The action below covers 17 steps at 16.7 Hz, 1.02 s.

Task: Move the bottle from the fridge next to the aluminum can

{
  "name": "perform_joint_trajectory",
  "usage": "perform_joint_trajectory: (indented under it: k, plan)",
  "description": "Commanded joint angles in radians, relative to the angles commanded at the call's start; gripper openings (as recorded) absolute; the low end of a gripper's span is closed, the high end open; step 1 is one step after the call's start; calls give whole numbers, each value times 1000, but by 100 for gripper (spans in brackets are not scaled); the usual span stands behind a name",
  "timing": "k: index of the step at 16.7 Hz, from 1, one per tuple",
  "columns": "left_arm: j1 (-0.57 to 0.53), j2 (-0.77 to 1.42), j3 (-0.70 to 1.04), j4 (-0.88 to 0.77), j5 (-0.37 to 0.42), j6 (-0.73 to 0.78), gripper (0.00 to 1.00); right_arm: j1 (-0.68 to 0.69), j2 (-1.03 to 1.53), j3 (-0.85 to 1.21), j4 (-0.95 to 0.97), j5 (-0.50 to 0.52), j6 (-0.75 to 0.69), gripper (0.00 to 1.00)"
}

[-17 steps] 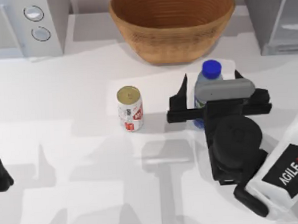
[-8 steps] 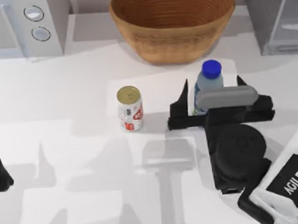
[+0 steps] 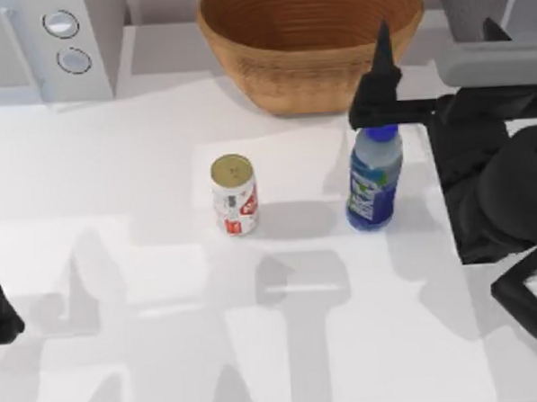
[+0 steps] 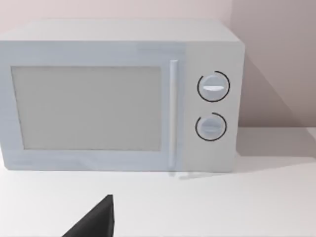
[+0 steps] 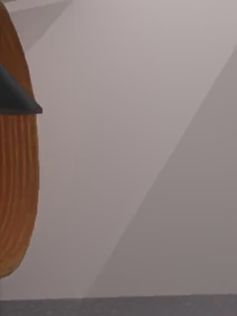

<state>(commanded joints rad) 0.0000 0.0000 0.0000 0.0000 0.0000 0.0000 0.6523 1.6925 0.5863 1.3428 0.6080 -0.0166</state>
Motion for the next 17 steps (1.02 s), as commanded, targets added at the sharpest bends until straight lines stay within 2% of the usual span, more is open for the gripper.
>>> perform_joint_trajectory:
  k: [4, 10, 17]
  plan:
    - [0, 0, 0, 0, 0, 0, 100, -127, -333, -59, -189, -169, -4, 100]
    - [0, 0, 0, 0, 0, 0, 100, -367, -917, -242, -626, -386, -5, 100]
    - [0, 0, 0, 0, 0, 0, 100, -582, -1519, -488, -1171, -560, 8, 100]
